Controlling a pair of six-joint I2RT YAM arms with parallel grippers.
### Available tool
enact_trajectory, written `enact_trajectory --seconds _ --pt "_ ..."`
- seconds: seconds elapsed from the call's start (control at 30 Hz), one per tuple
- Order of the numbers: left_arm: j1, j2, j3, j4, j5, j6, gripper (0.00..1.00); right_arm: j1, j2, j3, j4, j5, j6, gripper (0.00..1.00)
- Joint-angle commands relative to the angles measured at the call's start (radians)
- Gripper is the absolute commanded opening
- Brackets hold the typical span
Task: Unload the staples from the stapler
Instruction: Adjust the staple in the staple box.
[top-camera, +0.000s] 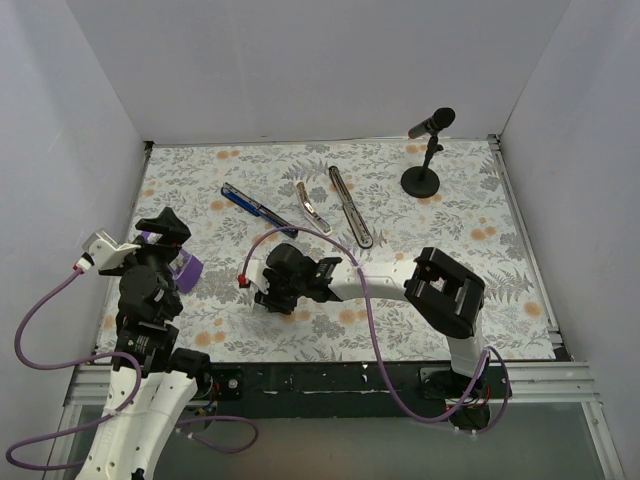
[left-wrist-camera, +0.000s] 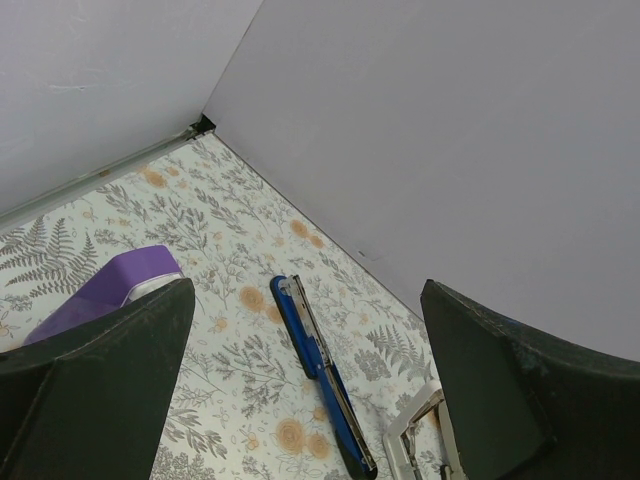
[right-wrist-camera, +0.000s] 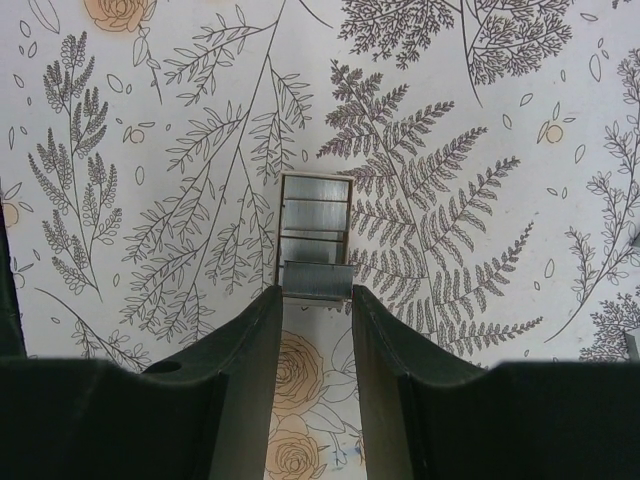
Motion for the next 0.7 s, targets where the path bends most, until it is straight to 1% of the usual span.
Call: enact_trajectory --seconds 0.0,0.37,0.67 --pt "-0.001 -0.002 -0.003 -0.008 -0.015 0.002 0.98 0.014 0.014 0.052 -0.014 0.007 0.009 0.42" --pt "-0.001 -0.005 -0.004 -0.002 -0.008 0.005 0.98 0.031 0.051 0.101 -0.052 0.033 0.008 0.42" --pt "-0.001 -0.008 -0.004 -0.002 -0.009 0.005 0.98 0.031 0.051 0.113 -0.069 0.066 0.000 0.42"
